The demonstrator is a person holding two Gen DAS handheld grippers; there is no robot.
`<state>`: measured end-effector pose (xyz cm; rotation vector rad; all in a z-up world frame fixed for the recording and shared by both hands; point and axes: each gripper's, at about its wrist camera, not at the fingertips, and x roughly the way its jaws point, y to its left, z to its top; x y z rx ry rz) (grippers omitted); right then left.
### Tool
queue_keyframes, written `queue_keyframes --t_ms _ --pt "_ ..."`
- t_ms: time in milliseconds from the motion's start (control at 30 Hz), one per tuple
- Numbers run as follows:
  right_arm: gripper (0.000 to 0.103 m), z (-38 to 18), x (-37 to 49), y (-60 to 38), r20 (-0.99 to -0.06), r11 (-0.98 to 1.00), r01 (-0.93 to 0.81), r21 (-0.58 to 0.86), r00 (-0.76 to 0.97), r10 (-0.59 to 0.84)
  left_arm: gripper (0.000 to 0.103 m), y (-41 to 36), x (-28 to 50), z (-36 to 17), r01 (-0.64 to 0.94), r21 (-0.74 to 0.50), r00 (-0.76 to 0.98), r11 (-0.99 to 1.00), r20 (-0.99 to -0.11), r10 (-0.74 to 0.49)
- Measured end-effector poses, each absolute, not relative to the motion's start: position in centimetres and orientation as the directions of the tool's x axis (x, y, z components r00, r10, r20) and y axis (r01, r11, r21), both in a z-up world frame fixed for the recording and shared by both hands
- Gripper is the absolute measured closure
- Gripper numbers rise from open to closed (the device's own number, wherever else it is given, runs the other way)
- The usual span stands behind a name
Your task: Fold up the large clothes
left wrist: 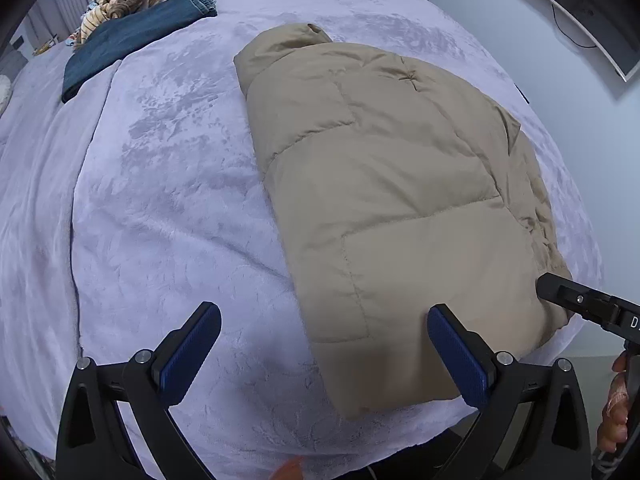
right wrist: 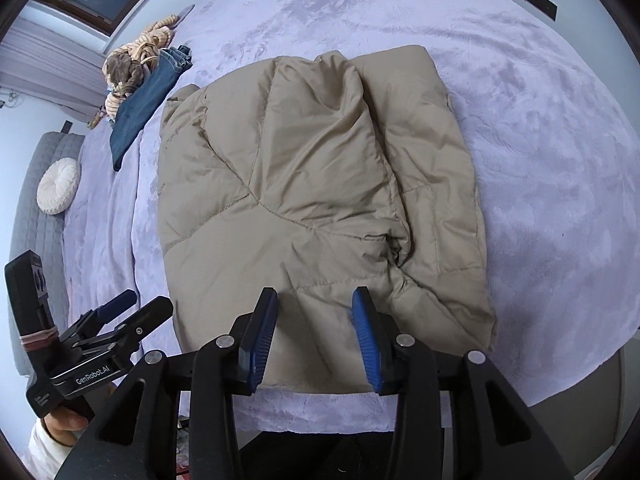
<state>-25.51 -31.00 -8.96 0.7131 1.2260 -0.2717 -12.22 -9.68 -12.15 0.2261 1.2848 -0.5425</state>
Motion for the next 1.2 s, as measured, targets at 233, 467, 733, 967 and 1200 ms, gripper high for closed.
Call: queue_keyframes --t_ms 233,467,733,967,1200 --pt "0.051 -8.3 -25.3 -30.9 -0.921 0.756 0.552 0.352 0.349 0.174 0.000 -9.0 -11.4 -12.3 0.479 -0.153 0.166 0.864 -0.951 -0.261" --pt "0.034 -7.5 -24.0 -34.8 -0.920 0.766 0.538 0.351 0.351 0.175 0.000 -10.4 -9.3 -12.8 0.428 -0.162 0.157 0.889 -0.956 -0.249" --pt "0.024 -8.7 -21.7 -41.3 -0.913 0.748 0.543 0.381 0.349 0.211 0.000 -12.7 -7.1 -13.2 0.355 -0.201 0.147 0.913 -0.953 -0.267" --pt "0.013 -11.0 -21.3 -45.7 -0.867 0.692 0.534 0.486 0.391 0.308 0.000 -13.2 -5.9 -14.7 0.304 -0.284 0.098 0.909 -0.940 -0.326" --pt "0.013 -15.0 -20.8 -48.8 -0.805 0.581 0.558 0.592 0.436 0.402 0.000 -13.9 -5.4 -15.1 0.313 -0.294 0.084 0.903 -0.939 -0.334"
